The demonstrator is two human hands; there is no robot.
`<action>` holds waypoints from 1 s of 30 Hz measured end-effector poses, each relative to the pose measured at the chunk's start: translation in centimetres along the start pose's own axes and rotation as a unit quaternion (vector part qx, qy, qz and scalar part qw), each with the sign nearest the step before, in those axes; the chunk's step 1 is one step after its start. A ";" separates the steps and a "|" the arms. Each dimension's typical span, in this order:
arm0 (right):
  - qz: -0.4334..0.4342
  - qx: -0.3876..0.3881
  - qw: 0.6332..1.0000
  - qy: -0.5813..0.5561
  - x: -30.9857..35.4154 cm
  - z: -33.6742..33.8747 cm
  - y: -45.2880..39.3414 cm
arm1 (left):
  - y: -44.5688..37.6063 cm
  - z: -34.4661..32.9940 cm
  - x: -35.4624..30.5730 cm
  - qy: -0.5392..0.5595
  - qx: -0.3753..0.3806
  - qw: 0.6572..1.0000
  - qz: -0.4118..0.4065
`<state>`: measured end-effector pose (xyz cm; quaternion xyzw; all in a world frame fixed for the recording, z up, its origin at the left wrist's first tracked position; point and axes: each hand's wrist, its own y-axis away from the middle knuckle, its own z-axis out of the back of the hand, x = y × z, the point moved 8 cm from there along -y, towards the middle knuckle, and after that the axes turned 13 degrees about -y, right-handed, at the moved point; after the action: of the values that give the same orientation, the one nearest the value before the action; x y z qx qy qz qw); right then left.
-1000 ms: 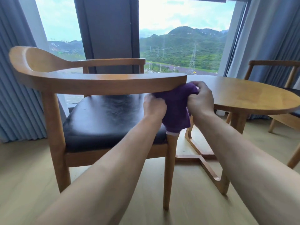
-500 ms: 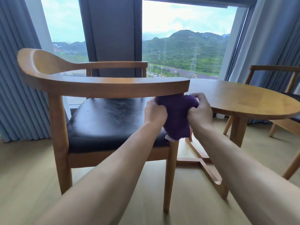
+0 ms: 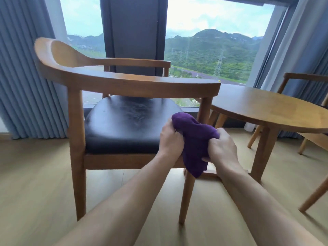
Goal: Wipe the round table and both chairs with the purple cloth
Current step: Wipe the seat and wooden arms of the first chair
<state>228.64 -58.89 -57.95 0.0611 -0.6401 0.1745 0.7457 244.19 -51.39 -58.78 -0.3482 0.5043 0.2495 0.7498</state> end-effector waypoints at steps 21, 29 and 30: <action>-0.025 0.045 0.953 -0.298 10.0 -27.3 6.8 | 0.2 33.9 2.5 0.058 -0.321 0.943 0.073; 0.059 0.131 0.947 -0.289 10.4 -29.0 8.9 | -3.5 28.5 3.2 0.068 -0.164 0.979 0.097; 0.078 0.132 0.952 -0.263 10.4 -29.1 8.9 | -3.8 28.5 3.5 0.047 -0.149 0.983 0.098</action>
<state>254.06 -39.52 -53.98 0.1520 -0.7878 0.2928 0.5201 264.82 -31.66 -53.97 -0.4162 0.5283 0.3769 0.6369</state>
